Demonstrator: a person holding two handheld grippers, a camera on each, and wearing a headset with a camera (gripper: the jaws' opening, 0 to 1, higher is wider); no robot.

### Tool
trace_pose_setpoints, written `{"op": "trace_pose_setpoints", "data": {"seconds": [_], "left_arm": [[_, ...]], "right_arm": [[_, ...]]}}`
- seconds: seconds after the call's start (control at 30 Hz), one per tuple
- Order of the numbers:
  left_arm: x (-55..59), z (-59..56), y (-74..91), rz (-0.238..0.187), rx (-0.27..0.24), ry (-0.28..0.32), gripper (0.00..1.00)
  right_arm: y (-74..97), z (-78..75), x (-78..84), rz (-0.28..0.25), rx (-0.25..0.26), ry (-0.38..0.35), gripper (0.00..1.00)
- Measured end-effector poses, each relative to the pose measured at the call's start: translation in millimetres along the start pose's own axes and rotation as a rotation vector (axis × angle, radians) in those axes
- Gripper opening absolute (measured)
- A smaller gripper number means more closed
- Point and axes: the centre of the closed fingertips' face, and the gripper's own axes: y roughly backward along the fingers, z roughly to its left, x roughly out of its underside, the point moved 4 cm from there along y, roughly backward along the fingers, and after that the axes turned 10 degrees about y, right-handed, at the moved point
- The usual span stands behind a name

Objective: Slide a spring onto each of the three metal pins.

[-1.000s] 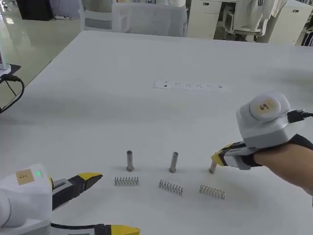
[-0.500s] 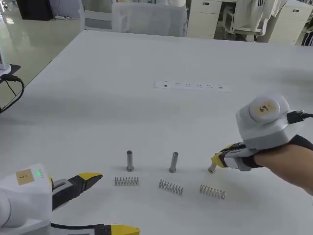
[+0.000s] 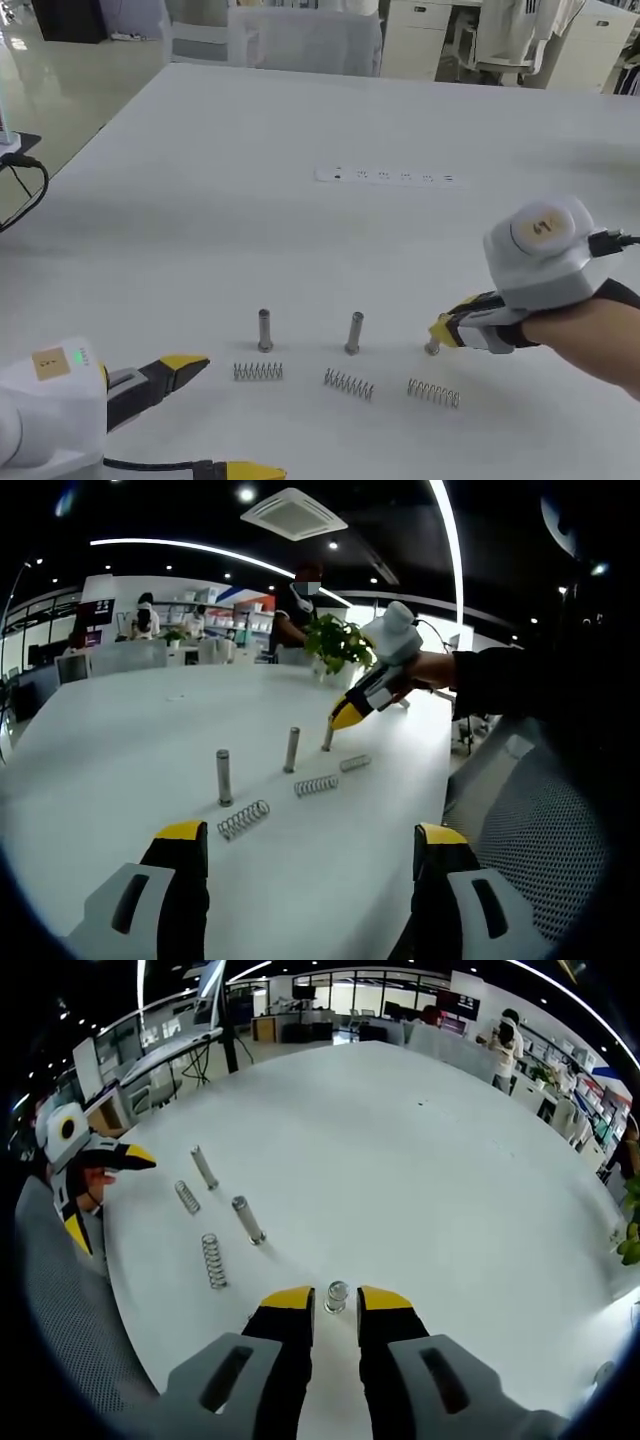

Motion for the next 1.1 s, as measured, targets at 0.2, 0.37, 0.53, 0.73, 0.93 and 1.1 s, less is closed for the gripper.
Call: {"op": "trace_pose_setpoints", "data": {"seconds": [0.2,0.37,0.53,0.73,0.93,1.1], "left_arm": [[-0.1,-0.7,-0.3,0.000,0.003,-0.002,0.81],[-0.4,-1.1,0.3,-0.001,0.004,-0.002,0.81],[-0.5,-1.2,0.3,-0.001,0.005,-0.002,0.81],[-0.2,-1.2,0.1,0.000,0.006,-0.003,0.81],[-0.1,-1.6,-0.1,0.002,0.007,-0.004,0.81],[-0.4,-1.2,0.3,0.000,0.003,-0.003,0.81]], "right_arm": [[1.9,-1.7,2.4,0.004,0.001,0.000,0.16],[4.8,-1.4,7.8,0.013,-0.001,-0.001,0.17],[9.0,1.1,14.2,0.022,-0.005,0.002,0.17],[13.9,5.7,20.2,0.028,-0.021,0.018,0.17],[17.3,12.8,21.5,0.031,-0.040,0.047,0.18],[19.8,19.6,21.6,0.034,-0.066,0.083,0.18]]}}
